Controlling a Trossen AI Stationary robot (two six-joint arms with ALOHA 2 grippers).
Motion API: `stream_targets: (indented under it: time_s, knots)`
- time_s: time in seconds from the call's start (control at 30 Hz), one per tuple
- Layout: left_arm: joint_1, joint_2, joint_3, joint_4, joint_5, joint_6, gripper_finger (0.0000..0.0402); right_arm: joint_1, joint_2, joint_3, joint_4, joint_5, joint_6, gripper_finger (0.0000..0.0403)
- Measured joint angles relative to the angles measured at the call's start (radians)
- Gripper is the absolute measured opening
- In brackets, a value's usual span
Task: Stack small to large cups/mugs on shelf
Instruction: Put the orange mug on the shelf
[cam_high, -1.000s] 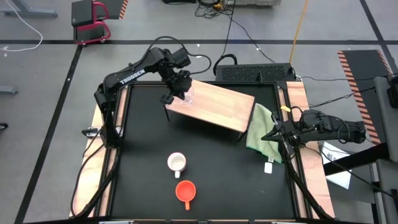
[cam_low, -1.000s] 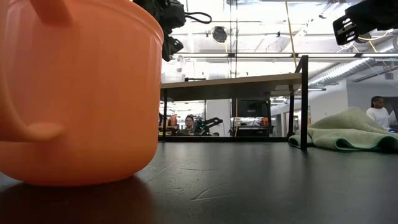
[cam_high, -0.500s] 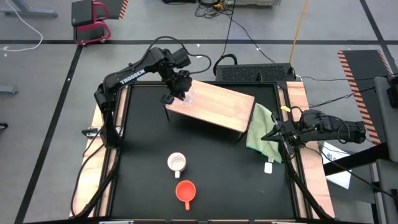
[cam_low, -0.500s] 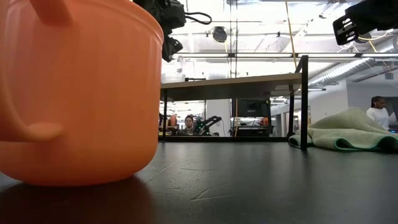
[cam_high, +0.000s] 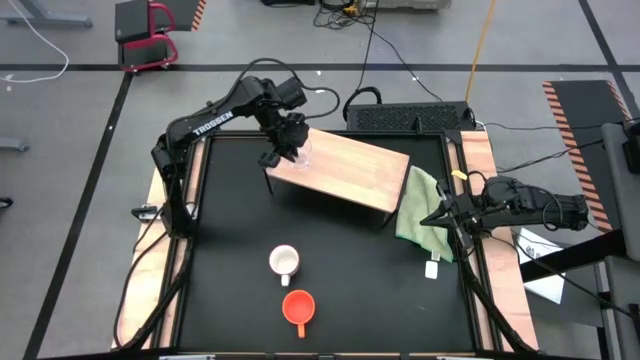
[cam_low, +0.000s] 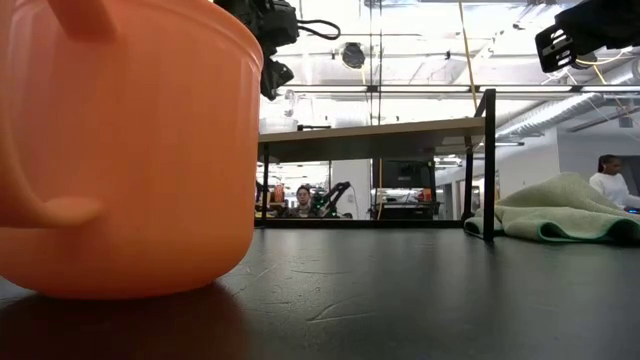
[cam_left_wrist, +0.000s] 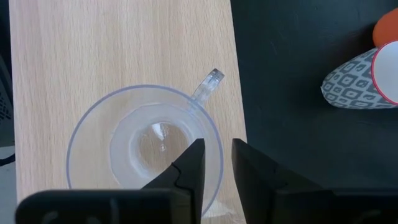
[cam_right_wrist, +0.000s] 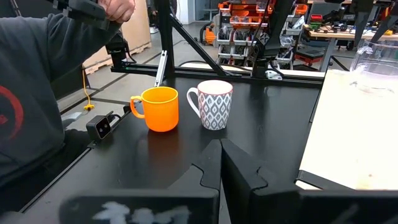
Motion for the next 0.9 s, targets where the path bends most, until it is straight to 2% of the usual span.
stream_targets:
  time_s: [0.37, 0.9]
  knots:
    - [0.005, -0.014, 0.001, -0.008, -0.003, -0.016, 0.0081, 0.000, 0.000, 0.000, 0.000, 0.000, 0.000, 0.0000]
    - [-0.014, -0.210, 0.003, 0.001, -0.018, -0.071, 0.0081, 0.000, 0.000, 0.000, 0.000, 0.000, 0.000, 0.0000]
